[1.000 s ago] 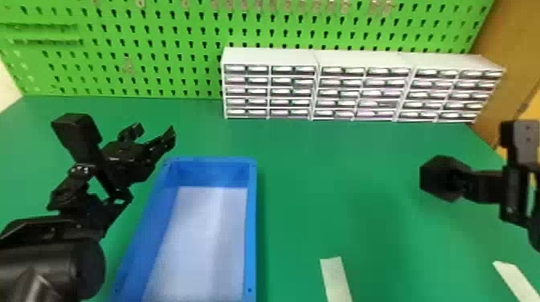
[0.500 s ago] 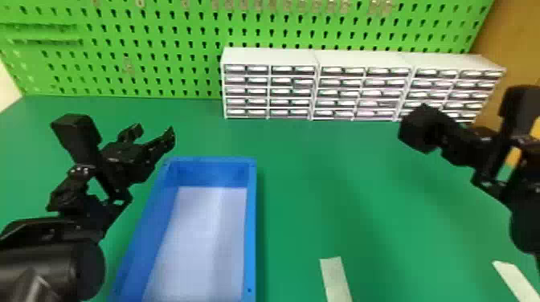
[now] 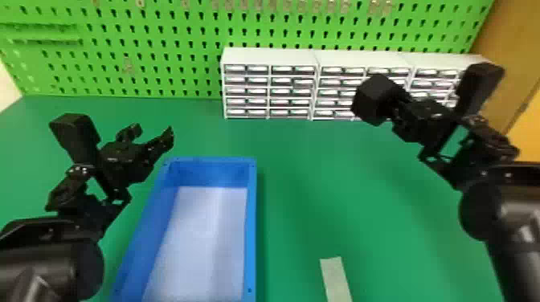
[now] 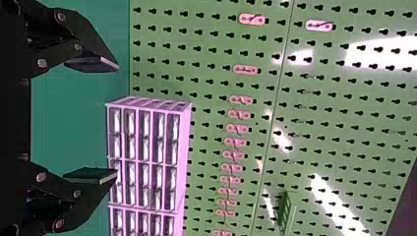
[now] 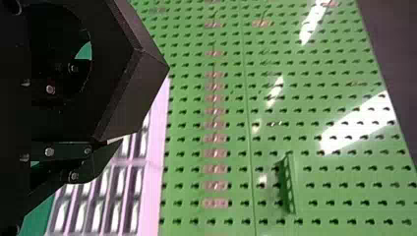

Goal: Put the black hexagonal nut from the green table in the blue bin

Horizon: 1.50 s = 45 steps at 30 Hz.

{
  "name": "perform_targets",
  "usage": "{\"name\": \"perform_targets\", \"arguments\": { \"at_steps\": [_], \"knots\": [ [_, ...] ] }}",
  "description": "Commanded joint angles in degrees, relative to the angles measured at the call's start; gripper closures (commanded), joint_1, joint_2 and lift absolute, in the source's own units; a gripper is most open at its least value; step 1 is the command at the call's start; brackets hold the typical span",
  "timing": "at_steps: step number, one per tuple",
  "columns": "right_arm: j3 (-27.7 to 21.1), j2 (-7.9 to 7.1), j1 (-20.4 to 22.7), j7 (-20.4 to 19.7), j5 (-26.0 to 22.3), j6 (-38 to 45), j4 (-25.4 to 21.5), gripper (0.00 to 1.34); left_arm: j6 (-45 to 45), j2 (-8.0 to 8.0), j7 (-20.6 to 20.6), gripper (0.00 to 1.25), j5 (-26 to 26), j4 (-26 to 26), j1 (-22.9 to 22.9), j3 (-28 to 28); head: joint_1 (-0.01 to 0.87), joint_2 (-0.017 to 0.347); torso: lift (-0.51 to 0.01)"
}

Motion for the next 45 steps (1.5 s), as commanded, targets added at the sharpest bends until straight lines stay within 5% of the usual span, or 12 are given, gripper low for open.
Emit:
{"name": "perform_targets", "arguments": {
  "at_steps": [1, 10, 21, 45],
  "knots": [
    [3.44, 0.99, -0.82, -0.58, -2.10, -2.58, 1.44, 0.96, 0.00, 0.00, 0.00, 0.49, -0.11, 0.00, 0.09, 0.18, 0.691, 0.009, -0.097],
    [11.79, 2.13, -3.02, -1.20, -4.82, -4.25, 4.43, 0.96, 0.00, 0.00, 0.26, 0.49, -0.11, 0.00, 0.00, 0.70, 0.691, 0.009, -0.097],
    [26.11, -1.83, -7.85, -1.29, -9.75, -3.72, 7.06, 0.96, 0.00, 0.00, 0.52, 0.49, -0.20, 0.09, 0.00, 1.05, 0.691, 0.009, -0.097],
    [40.35, -4.02, -12.07, -1.29, -16.51, -4.08, 9.61, 0.96, 0.00, 0.00, 0.79, 0.49, -0.38, 0.53, -0.27, 1.23, 0.691, 0.009, -0.097]
  ]
}}
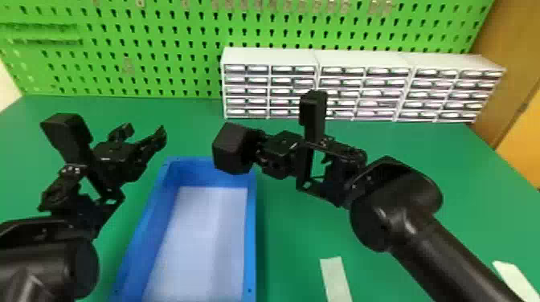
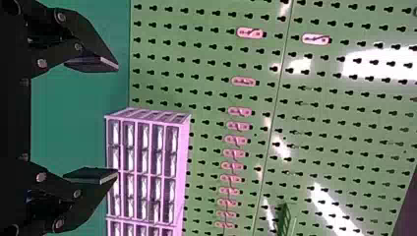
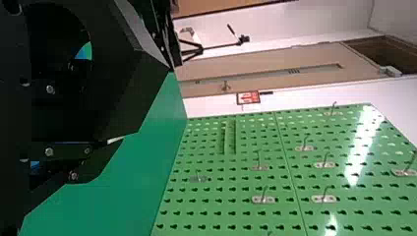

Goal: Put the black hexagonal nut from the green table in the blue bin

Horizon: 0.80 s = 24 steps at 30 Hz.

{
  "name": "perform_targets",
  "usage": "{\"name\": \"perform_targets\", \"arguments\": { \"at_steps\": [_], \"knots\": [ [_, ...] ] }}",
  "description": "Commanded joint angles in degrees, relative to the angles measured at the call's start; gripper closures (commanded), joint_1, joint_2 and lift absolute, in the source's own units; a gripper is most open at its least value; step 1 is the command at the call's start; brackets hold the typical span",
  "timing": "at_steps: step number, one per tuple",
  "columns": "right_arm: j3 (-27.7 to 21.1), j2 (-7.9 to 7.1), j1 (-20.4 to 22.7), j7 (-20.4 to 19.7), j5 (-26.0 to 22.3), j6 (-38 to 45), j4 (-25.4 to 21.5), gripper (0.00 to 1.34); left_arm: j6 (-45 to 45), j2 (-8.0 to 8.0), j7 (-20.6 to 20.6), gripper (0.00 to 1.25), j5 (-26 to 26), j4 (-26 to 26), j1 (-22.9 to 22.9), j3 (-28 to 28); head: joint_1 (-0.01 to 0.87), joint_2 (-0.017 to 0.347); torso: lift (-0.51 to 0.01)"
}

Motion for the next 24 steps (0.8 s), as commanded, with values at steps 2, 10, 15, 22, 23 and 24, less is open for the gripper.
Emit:
{"name": "perform_targets", "arguments": {
  "at_steps": [2, 10, 15, 22, 23, 24],
  "knots": [
    [3.11, -0.36, -0.93, -0.06, -1.53, -0.15, 0.22, 0.96, 0.00, 0.00, 0.18, 0.49, 0.05, 0.32, -0.09, -0.21, 0.691, 0.009, -0.097],
    [7.95, -0.97, -2.07, -0.06, -3.82, -0.42, 0.40, 0.96, 0.00, 0.00, 0.27, 0.49, 0.05, 0.50, -0.35, -0.48, 0.691, 0.009, -0.097],
    [9.53, -1.06, -2.51, -0.06, -4.78, -0.51, 0.40, 0.96, 0.00, 0.00, 0.35, 0.49, 0.05, 0.59, -0.35, -0.56, 0.691, 0.009, -0.097],
    [10.67, -1.15, -2.69, -0.06, -5.31, -0.59, 0.40, 0.96, 0.00, 0.00, 0.35, 0.49, 0.05, 0.59, -0.44, -0.56, 0.691, 0.009, -0.097],
    [10.85, -1.15, -2.69, -0.06, -5.40, -0.59, 0.40, 0.96, 0.00, 0.00, 0.35, 0.49, 0.05, 0.59, -0.44, -0.56, 0.691, 0.009, -0.097],
    [10.85, -1.24, -2.69, -0.06, -5.40, -0.59, 0.40, 0.96, 0.00, 0.00, 0.35, 0.49, 0.05, 0.59, -0.44, -0.56, 0.691, 0.009, -0.097]
  ]
}}
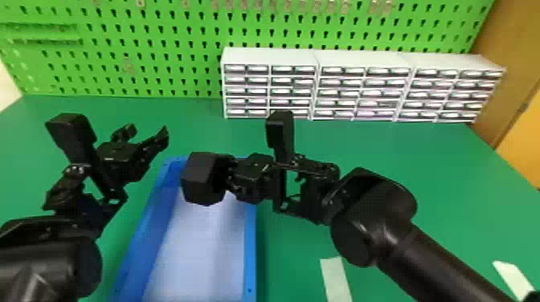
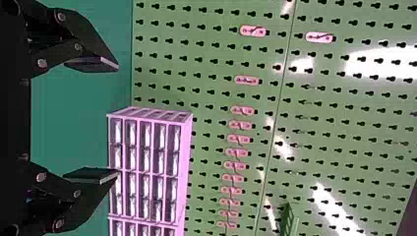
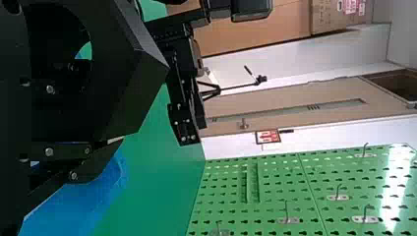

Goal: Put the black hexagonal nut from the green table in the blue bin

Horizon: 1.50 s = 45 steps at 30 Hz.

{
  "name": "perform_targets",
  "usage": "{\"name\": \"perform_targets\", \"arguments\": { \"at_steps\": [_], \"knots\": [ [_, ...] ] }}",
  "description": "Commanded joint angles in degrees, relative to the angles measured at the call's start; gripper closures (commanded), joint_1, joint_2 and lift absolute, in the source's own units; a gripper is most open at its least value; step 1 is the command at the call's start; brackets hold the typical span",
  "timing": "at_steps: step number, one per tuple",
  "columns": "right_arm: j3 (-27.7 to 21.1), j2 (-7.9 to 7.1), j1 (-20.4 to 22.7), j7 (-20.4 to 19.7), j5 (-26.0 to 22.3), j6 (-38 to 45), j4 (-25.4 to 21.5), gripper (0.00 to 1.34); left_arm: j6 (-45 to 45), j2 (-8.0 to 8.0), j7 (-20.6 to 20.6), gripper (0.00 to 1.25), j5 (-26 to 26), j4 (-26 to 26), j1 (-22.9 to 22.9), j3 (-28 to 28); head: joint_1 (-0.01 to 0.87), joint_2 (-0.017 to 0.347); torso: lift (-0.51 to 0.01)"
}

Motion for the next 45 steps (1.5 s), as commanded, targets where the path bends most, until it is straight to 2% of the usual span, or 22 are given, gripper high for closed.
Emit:
{"name": "perform_targets", "arguments": {
  "at_steps": [1, 6, 8, 11, 13, 45],
  "knots": [
    [0.55, -0.13, -0.05, 0.00, -0.24, -0.02, 0.00, 0.96, 0.00, 0.00, -0.01, 0.49, 0.00, 0.00, -0.05, -0.09, 0.691, 0.009, -0.097],
    [0.91, -0.13, -0.05, -0.18, -0.42, 0.07, 0.09, 0.92, 0.00, 0.00, -0.01, 0.49, 0.00, 0.00, -0.13, -0.17, 0.691, 0.009, -0.097],
    [0.91, -0.22, -0.05, -0.35, -0.59, 0.42, 0.09, 0.80, 0.00, 0.00, -0.01, 0.49, 0.00, 0.00, -0.13, -0.17, 0.691, 0.009, -0.097],
    [0.91, -0.22, 0.13, -0.44, -1.03, 0.69, 0.18, 0.53, 0.00, 0.00, -0.01, 0.49, 0.09, 0.00, -0.13, -0.17, 0.691, 0.009, -0.097],
    [0.73, -0.22, 0.22, -0.44, -1.03, 0.86, 0.18, 0.46, 0.00, 0.00, -0.01, 0.49, 0.18, 0.00, -0.05, -0.17, 0.691, 0.009, -0.097],
    [-0.59, -0.48, 0.66, -0.61, -0.24, 2.80, 0.18, 0.47, 0.00, 0.00, -0.01, 0.49, 0.44, 0.00, 0.13, -0.09, 0.691, 0.009, -0.097]
  ]
}}
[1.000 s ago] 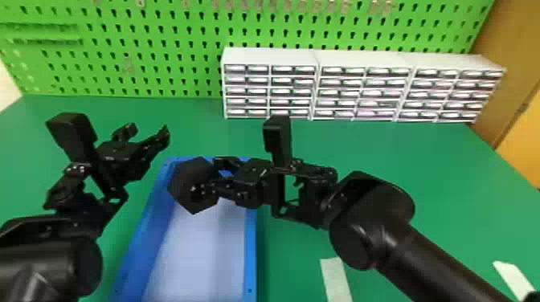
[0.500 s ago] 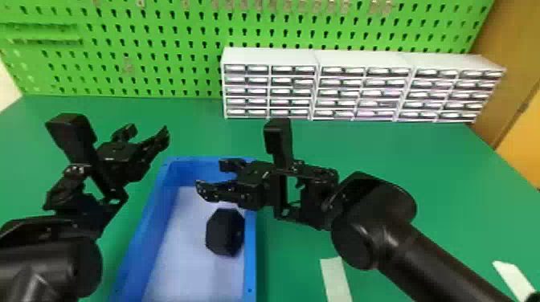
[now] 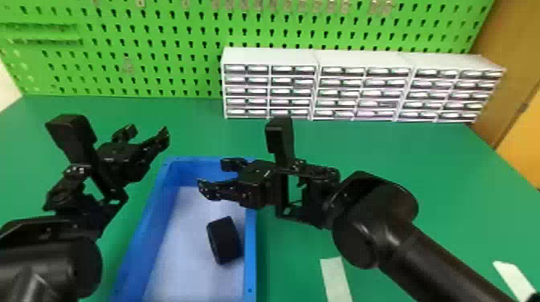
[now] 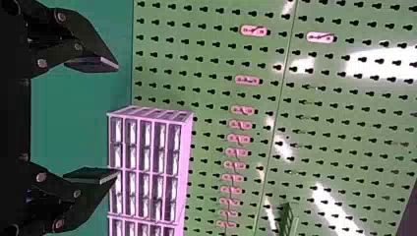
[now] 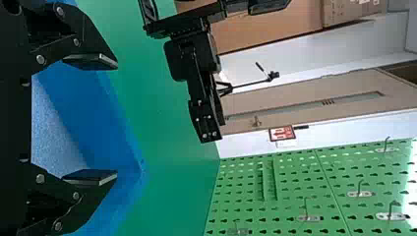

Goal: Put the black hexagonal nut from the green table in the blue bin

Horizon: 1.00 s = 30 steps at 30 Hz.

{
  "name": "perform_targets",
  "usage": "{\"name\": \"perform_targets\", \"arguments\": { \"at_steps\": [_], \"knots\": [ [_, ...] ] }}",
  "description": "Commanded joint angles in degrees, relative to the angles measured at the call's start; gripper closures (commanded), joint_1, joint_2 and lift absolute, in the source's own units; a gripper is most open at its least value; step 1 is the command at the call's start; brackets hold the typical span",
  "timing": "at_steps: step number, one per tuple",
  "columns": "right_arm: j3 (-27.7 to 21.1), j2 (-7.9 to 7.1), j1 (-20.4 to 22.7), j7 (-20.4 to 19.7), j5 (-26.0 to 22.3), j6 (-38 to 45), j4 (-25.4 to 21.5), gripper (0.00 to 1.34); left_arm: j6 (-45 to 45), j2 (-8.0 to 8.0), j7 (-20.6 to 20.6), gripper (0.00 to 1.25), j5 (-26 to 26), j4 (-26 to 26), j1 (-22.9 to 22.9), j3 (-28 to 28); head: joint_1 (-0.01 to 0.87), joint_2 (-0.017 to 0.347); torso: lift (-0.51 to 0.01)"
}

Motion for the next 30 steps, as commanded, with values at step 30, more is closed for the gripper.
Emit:
{"name": "perform_targets", "arguments": {
  "at_steps": [30],
  "knots": [
    [-16.06, 0.62, 7.94, 0.09, 8.53, 2.47, -2.38, 0.47, -0.18, 0.00, 0.00, 0.49, 0.48, -0.09, 0.52, 0.88, 0.691, 0.009, -0.097]
  ]
}}
